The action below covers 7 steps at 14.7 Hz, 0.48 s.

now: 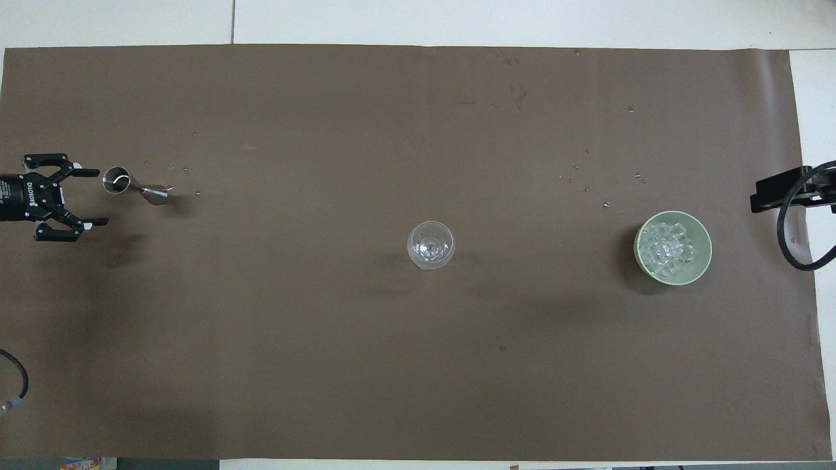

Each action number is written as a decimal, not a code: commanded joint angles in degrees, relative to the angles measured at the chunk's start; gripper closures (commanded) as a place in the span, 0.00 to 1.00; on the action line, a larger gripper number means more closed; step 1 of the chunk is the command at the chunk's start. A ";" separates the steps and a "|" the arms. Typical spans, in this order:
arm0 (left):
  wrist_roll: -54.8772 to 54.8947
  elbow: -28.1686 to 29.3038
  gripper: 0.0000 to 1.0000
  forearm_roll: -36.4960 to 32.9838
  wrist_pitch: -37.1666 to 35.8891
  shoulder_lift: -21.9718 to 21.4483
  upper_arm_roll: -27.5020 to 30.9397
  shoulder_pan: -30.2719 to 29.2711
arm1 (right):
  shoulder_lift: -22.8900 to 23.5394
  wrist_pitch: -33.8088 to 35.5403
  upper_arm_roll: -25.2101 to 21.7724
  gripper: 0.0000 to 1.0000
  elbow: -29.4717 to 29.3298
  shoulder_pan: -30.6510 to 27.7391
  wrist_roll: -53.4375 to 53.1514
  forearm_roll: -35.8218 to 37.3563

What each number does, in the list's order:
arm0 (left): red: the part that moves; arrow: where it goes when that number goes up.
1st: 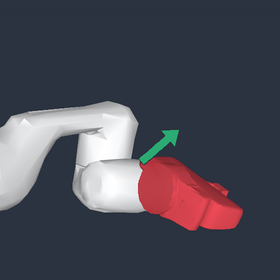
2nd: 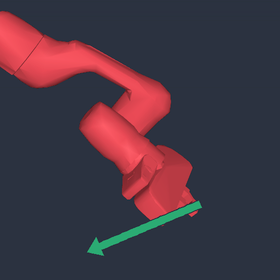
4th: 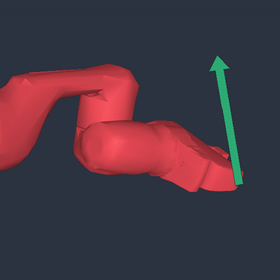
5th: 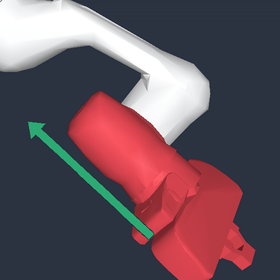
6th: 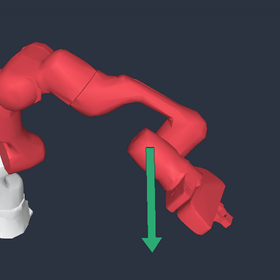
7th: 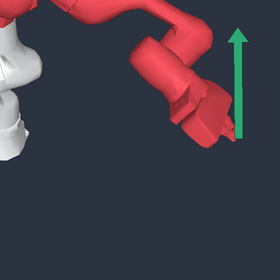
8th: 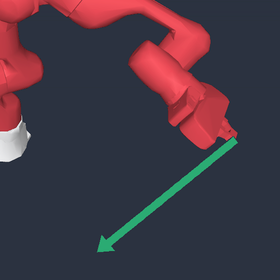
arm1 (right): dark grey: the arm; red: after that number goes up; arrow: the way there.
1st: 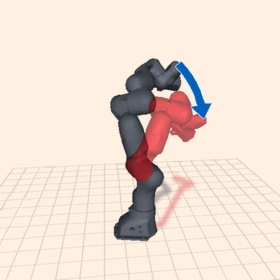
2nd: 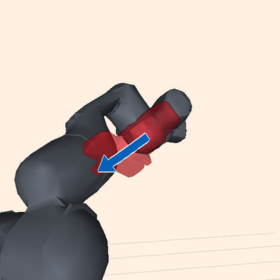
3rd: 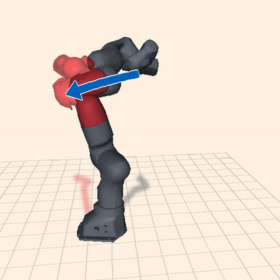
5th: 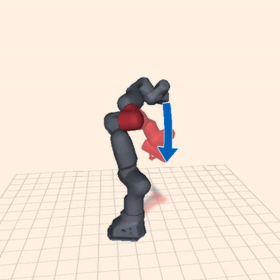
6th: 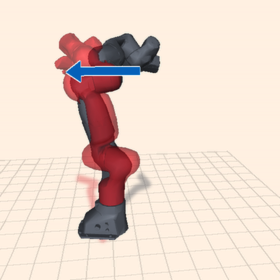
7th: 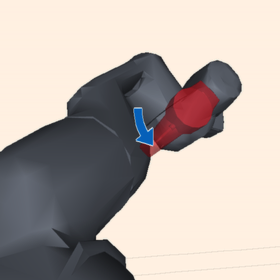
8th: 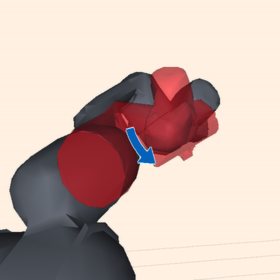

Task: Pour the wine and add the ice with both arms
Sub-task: 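Lower the open left gripper around the small silver jigger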

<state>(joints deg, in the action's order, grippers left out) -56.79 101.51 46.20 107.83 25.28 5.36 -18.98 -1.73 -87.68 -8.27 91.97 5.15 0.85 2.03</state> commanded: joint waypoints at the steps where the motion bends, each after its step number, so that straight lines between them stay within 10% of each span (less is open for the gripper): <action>1: 0.45 7.64 0.00 5.46 2.74 -4.36 -0.34 -1.06 | -0.81 0.31 0.27 0.00 0.75 -0.67 0.47 -0.98; 7: 8.09 10.90 0.00 9.78 3.27 -5.59 -0.87 0.61 | -0.81 0.31 0.27 0.00 0.75 -0.67 0.47 -1.06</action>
<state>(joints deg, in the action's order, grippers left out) -50.96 109.85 54.68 110.30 21.98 4.48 -18.98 -1.73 -87.68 -8.27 91.97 5.14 0.85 2.03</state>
